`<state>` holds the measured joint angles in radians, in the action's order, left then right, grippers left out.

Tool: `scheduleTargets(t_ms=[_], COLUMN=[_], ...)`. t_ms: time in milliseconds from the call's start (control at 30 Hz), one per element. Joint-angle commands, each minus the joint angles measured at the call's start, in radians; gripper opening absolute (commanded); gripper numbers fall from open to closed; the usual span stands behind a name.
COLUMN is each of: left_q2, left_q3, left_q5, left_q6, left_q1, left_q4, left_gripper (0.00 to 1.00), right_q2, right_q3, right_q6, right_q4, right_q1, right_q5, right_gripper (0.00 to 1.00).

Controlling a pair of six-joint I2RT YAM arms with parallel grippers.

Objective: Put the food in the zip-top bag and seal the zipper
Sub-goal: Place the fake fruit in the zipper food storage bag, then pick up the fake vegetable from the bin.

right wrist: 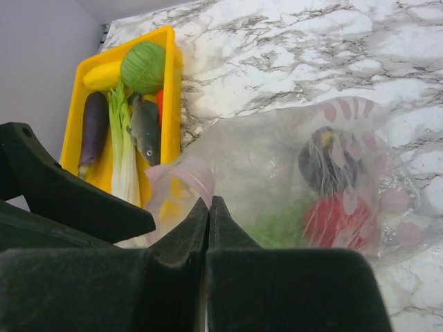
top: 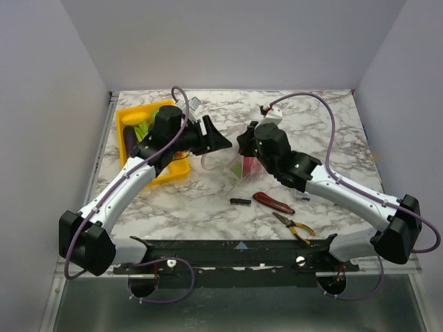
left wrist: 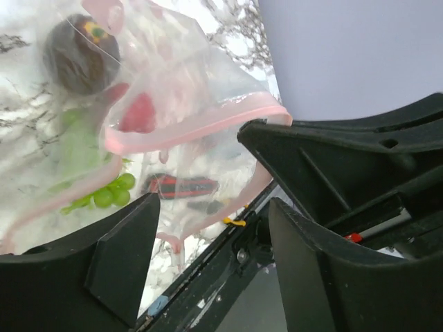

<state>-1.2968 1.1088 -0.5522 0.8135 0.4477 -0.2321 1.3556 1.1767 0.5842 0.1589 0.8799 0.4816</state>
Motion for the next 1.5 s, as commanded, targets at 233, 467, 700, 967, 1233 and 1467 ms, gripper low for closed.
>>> scheduleTargets(t_ms=[233, 467, 700, 967, 1233, 1467], left_q2=[0.179, 0.328, 0.383, 0.203, -0.115, -0.371], left_q3=[-0.04, -0.162, -0.186, -0.167, 0.034, 0.239], left_q5=[0.057, 0.08, 0.272, 0.325, 0.401, 0.4], left_q6=[-0.158, -0.214, -0.194, 0.11, 0.33, 0.469], left_q1=[-0.073, -0.243, -0.387, -0.532, -0.565, -0.603], left_q4=[-0.143, -0.189, -0.193, -0.036, -0.046, -0.097], left_gripper=[0.67, 0.67, 0.68, 0.79, 0.84, 0.86], right_q2=[-0.009, -0.007, -0.016, -0.014, -0.005, 0.002], right_q3=[-0.008, -0.014, -0.02, -0.037, -0.043, -0.044], right_q6=[-0.01, -0.014, -0.029, -0.053, -0.073, -0.083], right_q4=[-0.017, -0.018, -0.021, -0.038, -0.059, -0.057], right_q1=[0.002, 0.002, 0.003, 0.002, 0.003, 0.002], right_q5=[0.011, 0.01, 0.012, 0.029, 0.025, 0.032], right_gripper=[0.0, 0.0, 0.0, 0.0, 0.0, 0.0])
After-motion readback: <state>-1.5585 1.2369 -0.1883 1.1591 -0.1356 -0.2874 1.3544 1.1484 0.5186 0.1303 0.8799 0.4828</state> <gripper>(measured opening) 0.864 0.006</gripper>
